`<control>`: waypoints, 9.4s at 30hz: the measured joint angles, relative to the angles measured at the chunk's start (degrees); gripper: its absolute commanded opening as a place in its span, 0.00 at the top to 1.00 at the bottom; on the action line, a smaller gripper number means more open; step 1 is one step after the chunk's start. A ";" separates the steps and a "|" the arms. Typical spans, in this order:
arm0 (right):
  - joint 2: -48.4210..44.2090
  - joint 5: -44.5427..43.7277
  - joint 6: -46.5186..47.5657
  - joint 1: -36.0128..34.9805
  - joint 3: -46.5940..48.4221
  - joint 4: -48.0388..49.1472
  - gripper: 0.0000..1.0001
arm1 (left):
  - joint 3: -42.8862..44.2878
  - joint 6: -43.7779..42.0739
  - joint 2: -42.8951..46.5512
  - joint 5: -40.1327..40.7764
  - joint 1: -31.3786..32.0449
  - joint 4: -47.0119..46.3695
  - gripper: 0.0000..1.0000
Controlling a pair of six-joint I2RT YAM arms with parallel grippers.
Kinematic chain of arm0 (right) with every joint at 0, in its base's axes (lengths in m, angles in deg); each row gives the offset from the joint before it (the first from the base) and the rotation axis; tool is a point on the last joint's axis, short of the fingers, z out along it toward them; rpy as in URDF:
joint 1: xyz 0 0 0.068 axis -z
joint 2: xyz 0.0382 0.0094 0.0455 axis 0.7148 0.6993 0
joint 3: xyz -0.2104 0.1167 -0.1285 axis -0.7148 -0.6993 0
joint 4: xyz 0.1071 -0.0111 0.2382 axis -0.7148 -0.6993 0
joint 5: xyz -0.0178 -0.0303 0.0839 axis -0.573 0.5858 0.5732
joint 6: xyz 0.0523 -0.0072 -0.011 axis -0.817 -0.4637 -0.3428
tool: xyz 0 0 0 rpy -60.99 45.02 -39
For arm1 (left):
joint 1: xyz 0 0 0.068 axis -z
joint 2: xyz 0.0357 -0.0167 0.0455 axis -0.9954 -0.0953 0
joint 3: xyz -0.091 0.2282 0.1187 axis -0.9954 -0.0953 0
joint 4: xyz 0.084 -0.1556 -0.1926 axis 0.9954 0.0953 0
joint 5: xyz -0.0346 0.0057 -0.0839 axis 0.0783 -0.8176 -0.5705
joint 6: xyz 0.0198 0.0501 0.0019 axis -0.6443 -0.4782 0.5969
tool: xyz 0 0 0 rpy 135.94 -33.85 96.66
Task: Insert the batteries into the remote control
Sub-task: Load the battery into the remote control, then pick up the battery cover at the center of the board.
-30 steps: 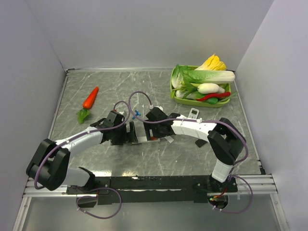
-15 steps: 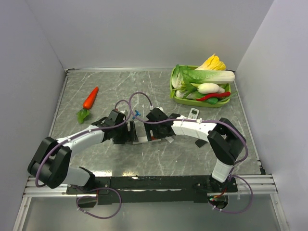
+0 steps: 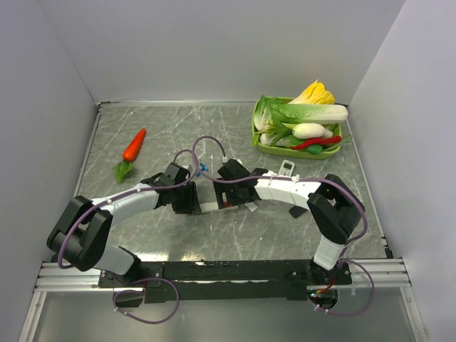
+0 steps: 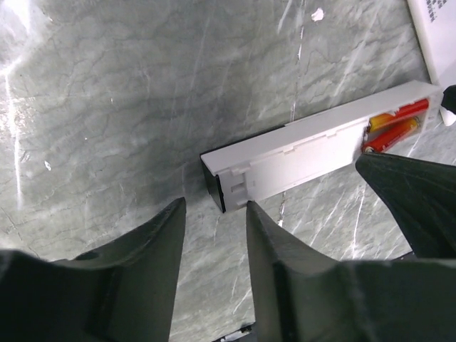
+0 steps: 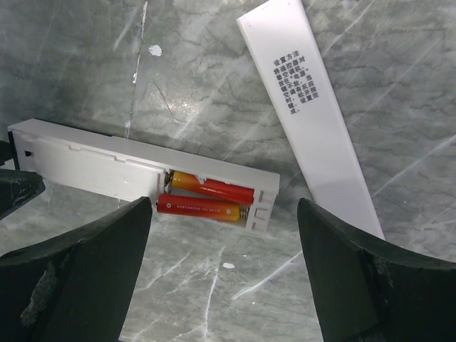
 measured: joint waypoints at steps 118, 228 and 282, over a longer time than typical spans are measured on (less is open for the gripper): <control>-2.51 4.24 -1.46 4.70 -4.94 5.07 0.44 | 3.06 2.67 -4.81 -1.27 0.20 -5.16 0.72; 2.36 9.16 12.85 1.90 7.65 -5.11 0.89 | 2.27 2.67 -3.41 0.13 0.22 -4.70 0.69; 6.73 9.31 36.46 9.84 12.74 -12.48 0.32 | -3.41 3.45 42.69 24.76 -4.04 2.62 0.01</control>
